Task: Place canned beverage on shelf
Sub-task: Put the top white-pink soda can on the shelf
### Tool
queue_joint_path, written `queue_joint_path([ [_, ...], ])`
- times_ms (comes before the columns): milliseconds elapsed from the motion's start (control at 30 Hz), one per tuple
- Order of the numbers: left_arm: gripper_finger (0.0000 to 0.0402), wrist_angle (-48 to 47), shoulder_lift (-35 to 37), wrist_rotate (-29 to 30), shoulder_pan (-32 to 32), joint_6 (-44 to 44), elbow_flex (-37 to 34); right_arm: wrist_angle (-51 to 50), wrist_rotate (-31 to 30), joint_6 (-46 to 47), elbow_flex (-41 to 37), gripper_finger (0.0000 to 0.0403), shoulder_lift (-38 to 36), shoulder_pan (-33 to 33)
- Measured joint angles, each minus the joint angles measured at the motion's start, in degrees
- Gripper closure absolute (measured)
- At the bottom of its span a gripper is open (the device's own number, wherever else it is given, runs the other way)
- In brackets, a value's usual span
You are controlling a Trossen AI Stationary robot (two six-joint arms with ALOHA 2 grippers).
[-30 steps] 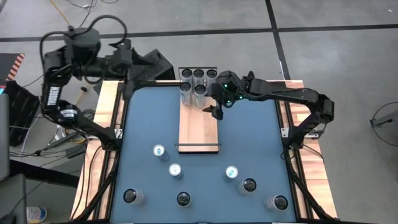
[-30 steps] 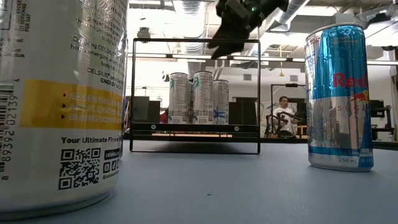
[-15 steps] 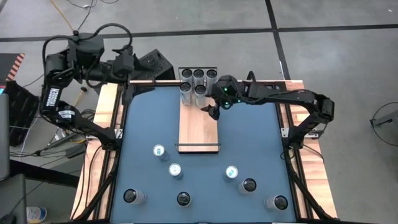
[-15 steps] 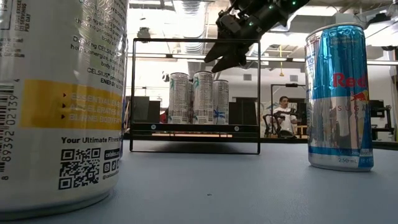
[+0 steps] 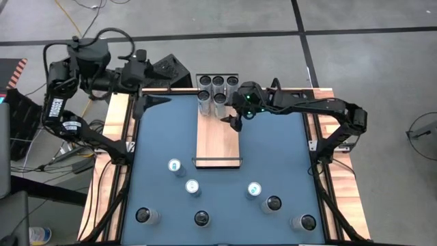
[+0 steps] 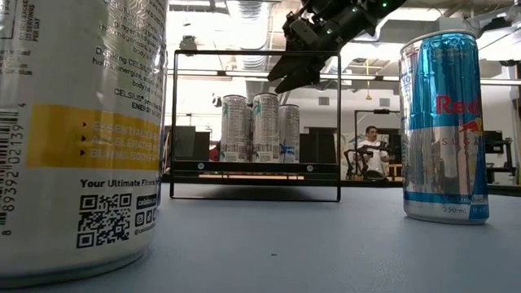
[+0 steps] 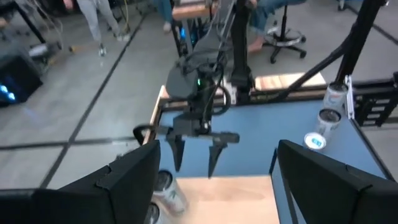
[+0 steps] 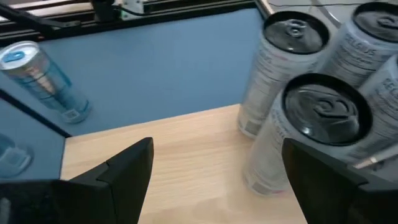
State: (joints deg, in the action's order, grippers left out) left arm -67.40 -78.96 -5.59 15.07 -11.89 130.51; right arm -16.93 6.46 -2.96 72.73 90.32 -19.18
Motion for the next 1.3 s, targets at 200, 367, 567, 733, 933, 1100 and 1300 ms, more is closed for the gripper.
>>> queue_joint_path([
  [200, 0.0091, 1.0, 1.2, 0.3, -1.2, 0.7, -0.1, 0.0, 2.6, -1.1, 0.0, 0.0065, 0.0, -0.4],
  [367, 0.0091, 1.4, 2.4, 0.3, -2.4, 1.7, -2.1, 0.1, 2.7, -1.6, 0.0, 0.0065, 2.1, -0.6],
  [567, 0.0091, 1.6, 3.4, 1.9, -3.3, 3.1, -3.3, 1.7, 4.2, -1.6, 0.0, 0.0065, 6.9, -0.7],
  [733, 0.0091, 1.6, 4.0, 3.3, -3.4, 3.2, -3.3, 1.8, 4.2, -1.6, 0.0, 0.0065, 9.2, -0.4],
  [933, 0.0091, 1.6, 4.3, 3.4, -3.4, 3.3, -3.3, 1.9, 4.2, -2.1, 0.0, 0.0065, 9.4, -0.6],
  [1100, 0.0091, 1.6, 4.4, 3.5, -3.4, 1.8, -3.3, 2.6, 4.2, -2.7, 0.0, 0.0065, 9.3, -2.0],
  [1300, 0.0091, 1.6, 4.4, 3.5, -3.4, 1.7, -3.3, 2.6, 4.2, -3.3, 0.0, 0.0065, 9.3, -3.3],
])
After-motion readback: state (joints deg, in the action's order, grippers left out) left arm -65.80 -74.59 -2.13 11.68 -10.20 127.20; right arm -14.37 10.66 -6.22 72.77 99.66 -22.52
